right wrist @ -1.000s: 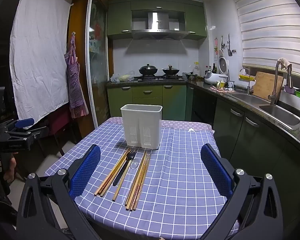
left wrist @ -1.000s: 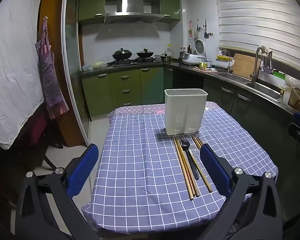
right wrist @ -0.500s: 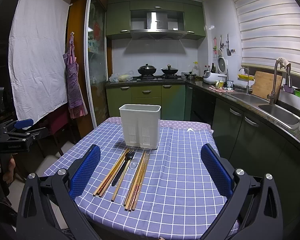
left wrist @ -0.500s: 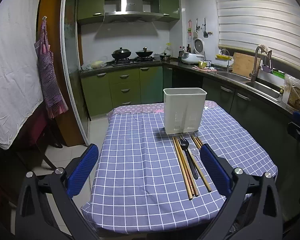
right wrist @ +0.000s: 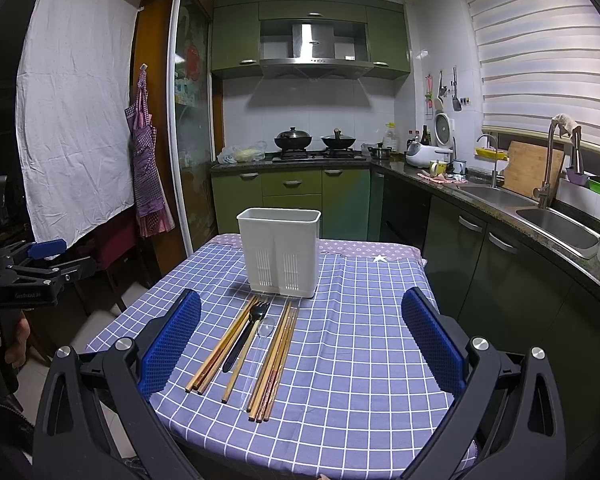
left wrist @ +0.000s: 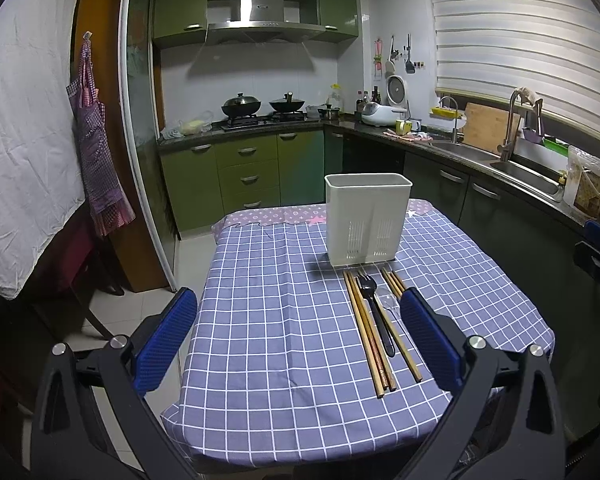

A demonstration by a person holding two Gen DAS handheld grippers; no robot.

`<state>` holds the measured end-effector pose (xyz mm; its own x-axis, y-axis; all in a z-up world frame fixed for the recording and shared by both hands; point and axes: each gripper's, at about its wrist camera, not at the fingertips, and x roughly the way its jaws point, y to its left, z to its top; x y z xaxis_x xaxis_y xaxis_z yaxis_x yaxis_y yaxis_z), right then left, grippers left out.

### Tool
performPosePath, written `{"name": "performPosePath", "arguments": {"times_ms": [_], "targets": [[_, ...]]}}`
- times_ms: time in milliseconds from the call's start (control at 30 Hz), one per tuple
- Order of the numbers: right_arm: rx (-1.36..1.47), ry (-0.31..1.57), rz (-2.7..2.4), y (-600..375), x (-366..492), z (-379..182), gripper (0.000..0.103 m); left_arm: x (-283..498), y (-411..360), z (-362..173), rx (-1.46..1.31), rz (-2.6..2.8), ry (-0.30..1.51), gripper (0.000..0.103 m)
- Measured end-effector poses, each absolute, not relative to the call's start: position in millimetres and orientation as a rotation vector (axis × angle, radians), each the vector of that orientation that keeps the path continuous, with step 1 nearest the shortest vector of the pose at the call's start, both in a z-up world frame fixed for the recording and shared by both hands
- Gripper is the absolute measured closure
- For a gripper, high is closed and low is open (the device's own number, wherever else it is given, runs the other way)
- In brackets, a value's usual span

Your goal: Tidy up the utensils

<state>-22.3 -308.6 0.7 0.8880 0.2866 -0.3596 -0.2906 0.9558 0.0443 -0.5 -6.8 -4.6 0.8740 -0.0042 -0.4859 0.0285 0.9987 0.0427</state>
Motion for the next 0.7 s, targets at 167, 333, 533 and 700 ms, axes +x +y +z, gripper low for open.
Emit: {"name": "performPosePath", "arguments": {"times_ms": [167, 333, 533, 700], "targets": [[-0.012, 0.374, 0.300, -309.8, -23.9, 2.0, 0.004, -0.5, -7.2, -5.2, 0.050, -0.017, 0.507, 0.006], [-0.011, 0.375, 0.300, -309.9, -23.3, 1.5, 0.004, -0.7, -7.5, -5.8, 0.050, -0.017, 0.508, 0.006], [-0.010, 0.377, 0.299, -314.4, -21.9, -3.6, 0.004, -0.5, -7.4, -5.8, 0.050, -0.018, 0.509, 0.006], [-0.010, 0.377, 0.298, -314.9, -21.5, -4.9, 0.004, -0.8, -8.0, -8.0, 0.050, -0.019, 0.511, 0.006]]}}
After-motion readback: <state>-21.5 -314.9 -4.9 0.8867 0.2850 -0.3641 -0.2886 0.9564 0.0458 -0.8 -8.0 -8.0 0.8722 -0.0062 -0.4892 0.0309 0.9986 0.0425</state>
